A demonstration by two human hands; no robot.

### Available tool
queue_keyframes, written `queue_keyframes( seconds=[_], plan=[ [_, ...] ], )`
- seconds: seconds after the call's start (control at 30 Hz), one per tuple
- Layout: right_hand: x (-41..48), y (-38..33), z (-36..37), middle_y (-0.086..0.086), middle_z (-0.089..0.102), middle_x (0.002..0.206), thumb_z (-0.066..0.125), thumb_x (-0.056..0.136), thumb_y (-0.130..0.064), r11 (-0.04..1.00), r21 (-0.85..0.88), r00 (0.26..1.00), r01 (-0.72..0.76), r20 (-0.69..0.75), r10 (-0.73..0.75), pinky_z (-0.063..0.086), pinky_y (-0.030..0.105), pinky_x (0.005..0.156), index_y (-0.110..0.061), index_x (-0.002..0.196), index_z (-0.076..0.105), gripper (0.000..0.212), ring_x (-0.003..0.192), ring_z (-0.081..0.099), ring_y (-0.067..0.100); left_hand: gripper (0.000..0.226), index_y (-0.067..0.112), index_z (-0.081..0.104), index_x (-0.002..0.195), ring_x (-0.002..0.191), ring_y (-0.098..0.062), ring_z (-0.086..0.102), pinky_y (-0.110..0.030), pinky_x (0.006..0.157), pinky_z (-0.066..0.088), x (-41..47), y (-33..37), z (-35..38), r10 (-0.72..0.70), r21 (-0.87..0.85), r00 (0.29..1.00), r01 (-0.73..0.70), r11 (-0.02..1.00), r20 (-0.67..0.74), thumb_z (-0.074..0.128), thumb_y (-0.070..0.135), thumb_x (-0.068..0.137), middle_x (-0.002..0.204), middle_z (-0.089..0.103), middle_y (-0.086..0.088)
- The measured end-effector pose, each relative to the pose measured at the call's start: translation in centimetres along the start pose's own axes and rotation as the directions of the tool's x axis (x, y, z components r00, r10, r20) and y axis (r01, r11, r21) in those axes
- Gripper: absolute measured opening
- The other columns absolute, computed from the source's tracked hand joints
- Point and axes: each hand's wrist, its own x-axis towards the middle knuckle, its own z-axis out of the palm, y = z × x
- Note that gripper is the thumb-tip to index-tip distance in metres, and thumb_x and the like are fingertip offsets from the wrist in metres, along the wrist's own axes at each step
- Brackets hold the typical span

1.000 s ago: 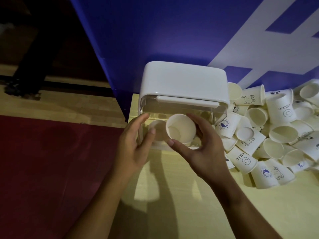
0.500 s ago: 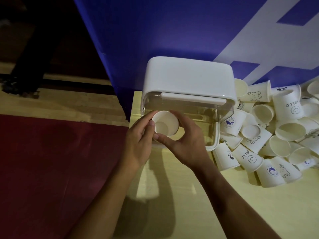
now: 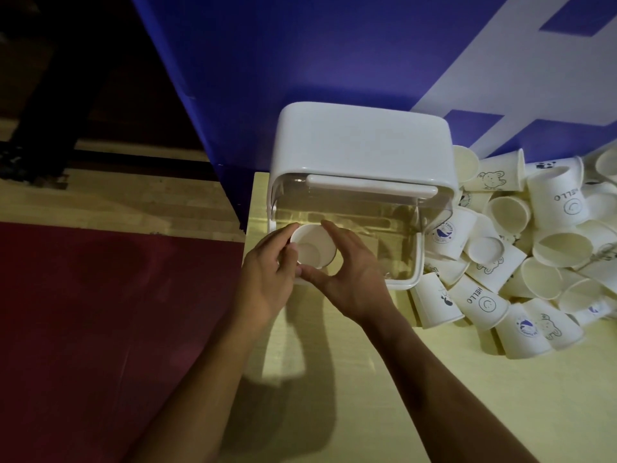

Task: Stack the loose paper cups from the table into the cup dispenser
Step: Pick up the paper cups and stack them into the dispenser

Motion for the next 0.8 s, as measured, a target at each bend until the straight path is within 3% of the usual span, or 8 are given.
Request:
queue_keyframes(
  seconds=[0.13, 0.2, 0.33, 0.4, 0.5, 0.6, 0.7, 0.8],
  plan=[
    [0.3, 0.2, 0.3, -0.004, 0.059, 0.143, 0.083, 0.077, -0.061, 1.0, 0.0, 1.0, -0.007, 0.011, 0.007, 0.039, 0.019, 0.096, -0.021, 0.153, 0.049, 0.093, 0.129, 0.055, 0.011, 0.039, 0.02, 0.058, 0.146, 0.109, 0.001, 0.065, 0.001, 0.087, 0.042, 0.2, 0.2, 0.0, -0.012, 0.021, 1.0, 0.013, 1.0, -0.024, 0.049, 0.017, 0.108, 0.139, 0.064, 0.004],
    [0.5, 0.2, 0.3, -0.004, 0.058, 0.145, 0.083, 0.077, -0.061, 1.0, 0.007, 1.0, -0.016, 0.019, 0.016, 0.039, 0.02, 0.098, -0.022, 0.154, 0.047, 0.094, 0.13, 0.054, 0.011, 0.04, 0.022, 0.057, 0.147, 0.104, 0.008, 0.065, -0.005, 0.089, 0.047, 0.2, 0.2, 0.0, -0.012, 0.014, 1.0, 0.013, 1.0, -0.023, 0.049, 0.018, 0.109, 0.137, 0.063, 0.008],
    [0.4, -0.1, -0.1, -0.004, 0.053, 0.151, 0.081, 0.077, -0.064, 1.0, -0.009, 0.999, -0.013, 0.036, 0.013, 0.042, 0.023, 0.103, -0.024, 0.158, 0.041, 0.099, 0.134, 0.051, 0.011, 0.041, 0.027, 0.055, 0.149, 0.119, -0.011, 0.066, -0.028, 0.099, 0.054, 0.2, -0.1, 0.1, -0.021, -0.01, 0.999, 0.021, 1.0, -0.027, 0.049, 0.022, 0.109, 0.14, 0.064, 0.004],
    [-0.2, -0.4, -0.8, -0.005, 0.049, 0.157, 0.08, 0.076, -0.067, 1.0, 0.01, 0.998, -0.021, 0.056, 0.021, 0.038, 0.023, 0.106, -0.028, 0.161, 0.033, 0.105, 0.139, 0.046, 0.011, 0.04, 0.024, 0.057, 0.148, 0.117, -0.01, 0.066, -0.037, 0.1, 0.056, -0.2, 0.3, -0.1, 0.004, -0.029, 0.998, -0.006, 1.0, -0.058, 0.053, 0.023, 0.107, 0.137, 0.065, 0.005],
    [-2.6, 0.3, -2.8, -0.007, 0.045, 0.16, 0.074, 0.079, -0.071, 0.999, 0.006, 0.998, -0.045, 0.054, 0.045, 0.039, 0.027, 0.113, -0.031, 0.161, 0.034, 0.099, 0.143, 0.043, 0.009, 0.04, 0.019, 0.06, 0.144, 0.121, -0.006, 0.062, -0.028, 0.099, 0.052, -2.5, 2.6, -0.8, 0.099, 0.033, 0.981, -0.094, 0.995, -0.168, 0.058, 0.025, 0.105, 0.136, 0.063, 0.008],
    [-6.5, 2.5, -5.9, -0.012, 0.056, 0.149, 0.068, 0.086, -0.071, 0.997, -0.004, 0.997, -0.074, -0.03, 0.074, 0.042, 0.021, 0.112, -0.028, 0.15, 0.054, 0.078, 0.135, 0.049, -0.001, 0.036, 0.017, 0.065, 0.136, 0.119, -0.01, 0.063, -0.027, 0.096, 0.051, -5.0, 6.5, -0.1, 0.164, 0.039, 0.953, -0.16, 0.986, -0.253, 0.061, 0.03, 0.103, 0.132, 0.065, 0.007],
    [-10.0, 5.1, -9.4, -0.019, 0.066, 0.129, 0.07, 0.086, -0.065, 0.984, 0.061, 0.974, -0.169, -0.141, 0.176, 0.049, 0.018, 0.1, -0.028, 0.133, 0.068, 0.06, 0.118, 0.059, -0.006, 0.043, 0.022, 0.064, 0.135, 0.113, -0.005, 0.063, -0.018, 0.092, 0.05, -5.8, 10.5, 4.2, 0.227, 0.037, 0.968, -0.224, 0.974, -0.112, 0.055, 0.043, 0.098, 0.128, 0.065, 0.011],
    [-12.6, 7.7, -12.8, -0.022, 0.068, 0.118, 0.073, 0.086, -0.061, 0.961, 0.142, 0.933, -0.239, -0.241, 0.268, 0.05, 0.013, 0.088, -0.032, 0.123, 0.07, 0.046, 0.108, 0.062, -0.006, 0.049, 0.029, 0.056, 0.142, 0.123, -0.009, 0.059, -0.027, 0.098, 0.05, -5.1, 13.7, 10.7, 0.132, 0.104, 0.99, -0.137, 0.985, 0.054, 0.057, 0.047, 0.097, 0.136, 0.06, 0.013]
  ],
)
